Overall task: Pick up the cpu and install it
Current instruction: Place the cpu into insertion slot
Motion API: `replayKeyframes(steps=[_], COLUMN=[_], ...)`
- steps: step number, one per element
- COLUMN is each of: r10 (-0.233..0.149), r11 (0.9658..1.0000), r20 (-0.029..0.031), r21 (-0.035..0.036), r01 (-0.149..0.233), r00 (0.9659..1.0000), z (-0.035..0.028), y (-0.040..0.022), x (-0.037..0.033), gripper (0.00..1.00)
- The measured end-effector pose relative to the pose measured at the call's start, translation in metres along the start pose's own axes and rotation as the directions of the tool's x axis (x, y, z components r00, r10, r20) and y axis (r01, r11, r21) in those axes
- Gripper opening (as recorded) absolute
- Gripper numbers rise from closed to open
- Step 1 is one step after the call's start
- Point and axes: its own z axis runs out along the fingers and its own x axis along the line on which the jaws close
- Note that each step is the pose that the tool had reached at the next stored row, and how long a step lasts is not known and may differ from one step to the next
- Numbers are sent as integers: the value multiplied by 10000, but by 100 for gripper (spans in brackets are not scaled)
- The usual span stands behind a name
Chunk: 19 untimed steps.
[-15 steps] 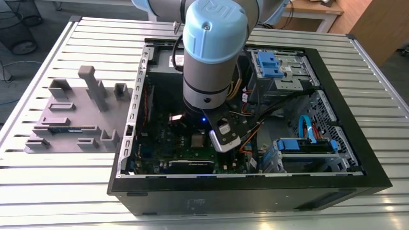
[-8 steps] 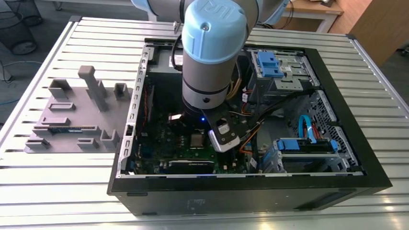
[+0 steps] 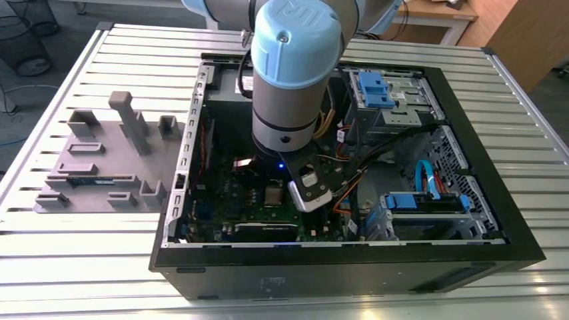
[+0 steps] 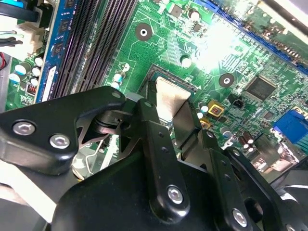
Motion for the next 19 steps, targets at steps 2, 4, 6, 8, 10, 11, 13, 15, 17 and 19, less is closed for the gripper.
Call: replayKeyframes(steps=[2,4,6,8,10,11,13,15,17,19], r10=[2,3,4,3,3,3,2,1,2,2], r11=[10000,10000,10000,10000,10000,10000,10000,10000,10000,10000], r20=[0,0,0,1,0,0,0,0,0,0], r21=[0,-1,-1,-3,-4,-4,-3,-5,-5,-4], r01=[-2,-3,-4,-3,-3,-3,-2,-1,-2,-2], r00=[10000,10000,10000,10000,10000,10000,10000,10000,10000,10000], z=[0,0,1,2,2,2,2,2,2,2], y=[0,0,0,0,0,0,0,1,1,1], x=[0,0,-4,-8,-10,-10,-11,-17,-32,-47], gripper=[41,41,41,41,41,41,41,41,41,41])
